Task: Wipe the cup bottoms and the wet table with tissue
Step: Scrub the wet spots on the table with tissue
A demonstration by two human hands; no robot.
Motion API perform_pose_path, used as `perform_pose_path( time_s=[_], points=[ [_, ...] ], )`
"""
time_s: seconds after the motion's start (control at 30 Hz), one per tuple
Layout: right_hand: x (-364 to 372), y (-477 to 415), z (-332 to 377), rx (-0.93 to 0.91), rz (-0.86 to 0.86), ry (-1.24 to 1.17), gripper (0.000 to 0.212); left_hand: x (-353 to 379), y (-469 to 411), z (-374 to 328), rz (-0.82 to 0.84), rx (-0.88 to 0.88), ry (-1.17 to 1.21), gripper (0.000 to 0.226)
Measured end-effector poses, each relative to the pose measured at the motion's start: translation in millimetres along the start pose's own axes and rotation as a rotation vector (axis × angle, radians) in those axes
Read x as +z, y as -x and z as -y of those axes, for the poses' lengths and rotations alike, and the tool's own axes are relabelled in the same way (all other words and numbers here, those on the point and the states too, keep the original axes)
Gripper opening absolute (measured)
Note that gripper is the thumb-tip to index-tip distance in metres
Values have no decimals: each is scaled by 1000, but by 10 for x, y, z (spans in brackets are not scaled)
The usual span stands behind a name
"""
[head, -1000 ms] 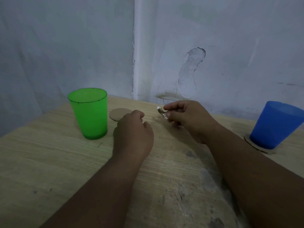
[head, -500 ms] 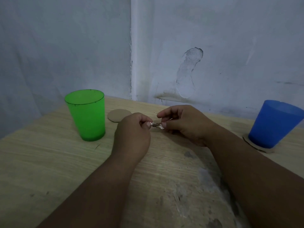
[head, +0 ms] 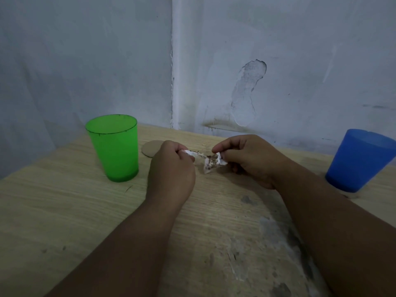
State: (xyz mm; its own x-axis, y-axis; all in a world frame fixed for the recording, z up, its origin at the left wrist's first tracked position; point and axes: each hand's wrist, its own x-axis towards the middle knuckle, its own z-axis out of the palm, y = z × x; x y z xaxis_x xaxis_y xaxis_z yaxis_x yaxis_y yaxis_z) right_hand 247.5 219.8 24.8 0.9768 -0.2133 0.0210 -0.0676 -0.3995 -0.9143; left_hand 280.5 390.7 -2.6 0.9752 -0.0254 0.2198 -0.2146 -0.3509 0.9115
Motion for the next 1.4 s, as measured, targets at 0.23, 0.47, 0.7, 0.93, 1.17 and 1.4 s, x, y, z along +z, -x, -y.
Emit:
perform_pose_path(
  time_s=[0.23,0.47,0.7,0.93,1.17,1.4],
  points=[
    [150,3,61,116,-67,-237,21,-19,51,-32,62,41,39,27],
    [224,2,104,238,-57,-512,17,-15,80,-17,109,94,71,16],
    [138,82,94,-48,42,52,15,-7,36,40,54,106,103,15],
    [179,96,130,-83,75,-41,13,-1,21,55,105,129,116,19],
    [174,58,86,-5,139,-225,17,22,22,50,117,78,167,15],
    [165,31,37,-100,-43,-69,7,-4,33,50,97,59,187,20]
  ],
)
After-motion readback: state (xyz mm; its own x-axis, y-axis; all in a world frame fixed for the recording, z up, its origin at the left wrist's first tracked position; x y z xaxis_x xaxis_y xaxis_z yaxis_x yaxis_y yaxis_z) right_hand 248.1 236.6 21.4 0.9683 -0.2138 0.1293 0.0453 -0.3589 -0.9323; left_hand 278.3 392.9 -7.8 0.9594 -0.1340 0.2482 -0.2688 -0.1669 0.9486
